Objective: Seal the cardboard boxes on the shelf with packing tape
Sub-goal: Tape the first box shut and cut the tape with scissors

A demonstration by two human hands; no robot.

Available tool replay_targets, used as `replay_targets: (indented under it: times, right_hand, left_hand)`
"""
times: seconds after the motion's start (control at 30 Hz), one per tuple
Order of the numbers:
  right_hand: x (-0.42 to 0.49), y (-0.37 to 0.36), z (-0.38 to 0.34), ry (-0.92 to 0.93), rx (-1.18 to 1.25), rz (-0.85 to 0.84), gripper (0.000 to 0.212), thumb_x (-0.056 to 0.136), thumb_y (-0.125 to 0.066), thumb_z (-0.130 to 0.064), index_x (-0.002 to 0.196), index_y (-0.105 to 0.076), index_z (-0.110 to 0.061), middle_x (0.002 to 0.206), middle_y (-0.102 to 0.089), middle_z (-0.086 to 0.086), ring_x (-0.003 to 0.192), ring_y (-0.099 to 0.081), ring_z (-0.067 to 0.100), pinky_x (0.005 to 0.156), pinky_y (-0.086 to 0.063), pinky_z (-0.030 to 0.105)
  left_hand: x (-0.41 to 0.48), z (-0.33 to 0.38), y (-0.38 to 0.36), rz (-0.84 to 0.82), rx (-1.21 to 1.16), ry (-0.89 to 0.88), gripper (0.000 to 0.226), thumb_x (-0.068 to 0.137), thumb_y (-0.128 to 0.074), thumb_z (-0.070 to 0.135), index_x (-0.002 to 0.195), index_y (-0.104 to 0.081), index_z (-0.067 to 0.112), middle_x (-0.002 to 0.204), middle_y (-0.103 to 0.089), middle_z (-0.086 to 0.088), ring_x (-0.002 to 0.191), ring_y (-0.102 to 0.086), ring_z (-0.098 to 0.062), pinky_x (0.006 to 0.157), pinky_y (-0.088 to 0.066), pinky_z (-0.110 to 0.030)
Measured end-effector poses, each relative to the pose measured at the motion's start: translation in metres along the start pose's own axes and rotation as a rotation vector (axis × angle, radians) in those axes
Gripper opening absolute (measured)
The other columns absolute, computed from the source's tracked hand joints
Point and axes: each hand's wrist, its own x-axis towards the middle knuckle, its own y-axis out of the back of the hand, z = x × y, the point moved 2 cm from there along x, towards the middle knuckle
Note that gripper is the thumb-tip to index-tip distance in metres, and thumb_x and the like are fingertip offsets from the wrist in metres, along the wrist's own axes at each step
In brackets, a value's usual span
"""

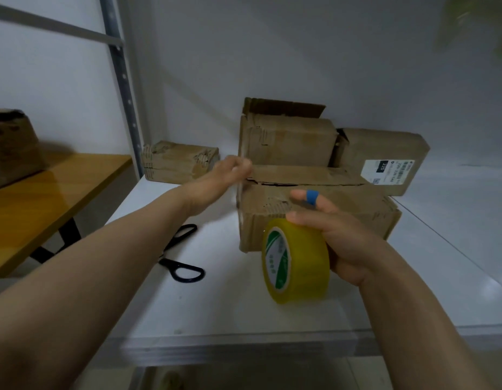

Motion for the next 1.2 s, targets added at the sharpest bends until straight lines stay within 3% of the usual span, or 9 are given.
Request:
replay_targets:
  times: [0.07, 0.23, 0.33, 0.4, 0.53, 0.7, 0.87, 1.03, 1.2]
  right_hand:
    - [0.000, -0.005, 0.003, 0.012, 0.047, 0.019, 0.046, 0.088, -0.072, -0.017, 0.128, -0.056, -0.031, 0.116, -0.071, 0.013, 0.098, -0.073, 0.034, 0.089, -0.059, 0.054]
    - [-0.001, -0.016, 0.007, 0.034, 0.249, 0.039, 0.047, 0.089, -0.071, -0.010, 0.128, -0.050, -0.025, 0.110, -0.069, 0.029, 0.083, -0.073, 0.041, 0.066, -0.061, 0.047]
    - [-0.004, -0.018, 0.008, 0.044, 0.287, 0.064, 0.045, 0.090, -0.071, -0.011, 0.127, -0.047, -0.024, 0.098, -0.071, 0.031, 0.077, -0.072, 0.041, 0.066, -0.061, 0.047]
    - [-0.008, -0.018, 0.010, 0.041, 0.286, 0.082, 0.044, 0.090, -0.071, -0.012, 0.126, -0.047, -0.023, 0.100, -0.071, 0.032, 0.080, -0.073, 0.041, 0.071, -0.062, 0.050]
    - [-0.018, -0.015, 0.012, 0.066, 0.321, 0.095, 0.034, 0.090, -0.070, -0.013, 0.116, -0.049, -0.021, 0.119, -0.064, 0.033, 0.089, -0.073, 0.040, 0.081, -0.061, 0.054]
    - [-0.039, -0.016, 0.014, 0.206, 0.189, 0.074, 0.053, 0.075, -0.085, -0.024, 0.115, -0.051, -0.029, 0.102, -0.075, 0.013, 0.095, -0.074, 0.037, 0.085, -0.060, 0.053]
    - [-0.060, -0.014, -0.011, 0.479, 0.182, 0.017, 0.038, 0.072, -0.077, -0.023, 0.101, -0.059, -0.039, 0.107, -0.073, 0.012, 0.098, -0.074, 0.034, 0.082, -0.060, 0.052]
    - [-0.062, -0.014, -0.064, 0.681, 0.289, -0.014, 0.053, 0.081, -0.065, -0.017, 0.130, -0.052, -0.032, 0.118, -0.068, 0.022, 0.106, -0.071, 0.037, 0.086, -0.059, 0.046]
    - [-0.042, -0.024, -0.103, 0.663, 0.295, -0.006, 0.061, 0.082, -0.075, -0.026, 0.136, -0.045, -0.029, 0.126, -0.062, 0.031, 0.103, -0.071, 0.037, 0.078, -0.060, 0.037]
  left_hand:
    - [0.013, -0.007, -0.002, 0.124, -0.161, 0.030, 0.075, 0.095, -0.028, 0.075, 0.153, -0.035, 0.026, 0.161, -0.028, 0.004, 0.151, -0.021, -0.019, 0.121, -0.018, -0.044]
    - [0.041, -0.025, -0.010, 0.161, -0.255, 0.042, 0.061, 0.093, -0.044, 0.067, 0.143, -0.038, 0.032, 0.150, -0.042, 0.000, 0.140, -0.037, -0.019, 0.112, -0.028, -0.037]
    - [0.045, -0.028, -0.023, 0.178, -0.354, 0.016, 0.041, 0.099, -0.055, 0.048, 0.134, -0.045, 0.028, 0.134, -0.053, -0.009, 0.117, -0.057, -0.018, 0.089, -0.047, -0.022]
    - [0.046, -0.032, -0.031, 0.172, -0.482, 0.060, 0.036, 0.096, -0.065, 0.038, 0.125, -0.049, 0.025, 0.119, -0.055, -0.008, 0.099, -0.060, -0.019, 0.075, -0.052, -0.027]
    - [0.048, -0.039, -0.034, 0.197, -0.614, 0.078, 0.042, 0.075, -0.073, 0.039, 0.104, -0.049, 0.019, 0.102, -0.056, -0.007, 0.091, -0.062, -0.021, 0.079, -0.052, -0.038]
    - [0.040, -0.033, -0.036, 0.226, -0.653, 0.148, 0.051, 0.070, -0.071, 0.043, 0.109, -0.047, 0.019, 0.108, -0.055, -0.010, 0.100, -0.060, -0.026, 0.079, -0.053, -0.039]
    - [0.028, -0.014, -0.033, 0.176, -0.633, 0.224, 0.030, 0.094, -0.051, 0.039, 0.091, -0.070, 0.016, 0.086, -0.072, -0.010, 0.080, -0.067, -0.025, 0.067, -0.054, -0.031]
    - [0.014, -0.003, -0.034, 0.017, -0.697, 0.392, 0.050, 0.097, -0.046, 0.046, 0.121, -0.071, 0.010, 0.121, -0.071, -0.018, 0.112, -0.068, -0.035, 0.086, -0.058, -0.046]
    - [-0.004, 0.000, -0.034, 0.197, -0.480, 0.420, 0.027, 0.094, -0.049, 0.028, 0.082, -0.061, 0.007, 0.072, -0.070, -0.008, 0.062, -0.069, -0.016, 0.055, -0.055, -0.022]
